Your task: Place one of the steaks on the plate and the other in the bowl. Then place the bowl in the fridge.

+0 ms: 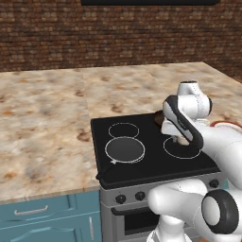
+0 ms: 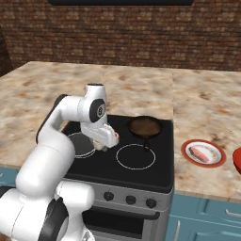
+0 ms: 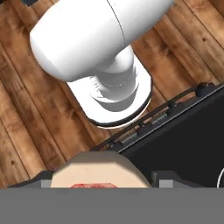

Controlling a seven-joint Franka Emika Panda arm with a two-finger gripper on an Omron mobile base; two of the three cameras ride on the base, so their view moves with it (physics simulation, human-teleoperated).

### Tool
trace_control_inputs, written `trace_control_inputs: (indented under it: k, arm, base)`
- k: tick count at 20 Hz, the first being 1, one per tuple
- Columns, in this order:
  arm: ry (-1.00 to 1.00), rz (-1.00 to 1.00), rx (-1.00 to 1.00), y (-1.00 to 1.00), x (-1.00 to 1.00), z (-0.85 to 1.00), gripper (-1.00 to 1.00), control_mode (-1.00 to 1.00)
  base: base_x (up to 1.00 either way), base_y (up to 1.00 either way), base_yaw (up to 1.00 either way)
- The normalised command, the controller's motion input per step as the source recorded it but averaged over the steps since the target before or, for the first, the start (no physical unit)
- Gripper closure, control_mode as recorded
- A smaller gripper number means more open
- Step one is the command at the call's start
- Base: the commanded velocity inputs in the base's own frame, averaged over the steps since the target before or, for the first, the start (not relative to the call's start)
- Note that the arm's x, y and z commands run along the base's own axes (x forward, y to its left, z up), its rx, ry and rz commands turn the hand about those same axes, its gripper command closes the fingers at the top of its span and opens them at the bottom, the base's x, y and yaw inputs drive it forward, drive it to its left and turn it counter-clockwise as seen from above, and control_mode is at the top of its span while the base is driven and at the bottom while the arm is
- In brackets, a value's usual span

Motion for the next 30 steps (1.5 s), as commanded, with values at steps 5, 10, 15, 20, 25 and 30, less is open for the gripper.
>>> trace_control_inputs:
  k: [5, 10, 15, 20, 25, 30]
  arm:
    - [0.12, 0.30, -0.08, 0.25, -0.04, -0.17, 1.00, -1.00]
    - [0.04, 0.19, 0.00, 0.02, 0.00, -0.05, 1.00, -1.00]
    - [0.00, 0.09, 0.00, 0.00, 0.00, 0.00, 1.00, -1.00]
    - [0.00, 0.06, 0.01, -0.01, -0.02, 0.00, 1.00, 1.00]
    - [0.00, 0.00, 0.00, 0.00, 0.00, 0.00, 1.00, 1.00]
    - [0.00, 0.00, 0.00, 0.00, 0.00, 0.00, 1.00, 1.00]
  base:
    - [0.00, 0.00, 0.00]
    - [0.00, 0.00, 0.00]
    - [0.00, 0.00, 0.00]
    - [-0.05, -0.07, 0.02]
    - [-0.21, -0.39, 0.03]
    - [-0.36, -0.50, 0.01]
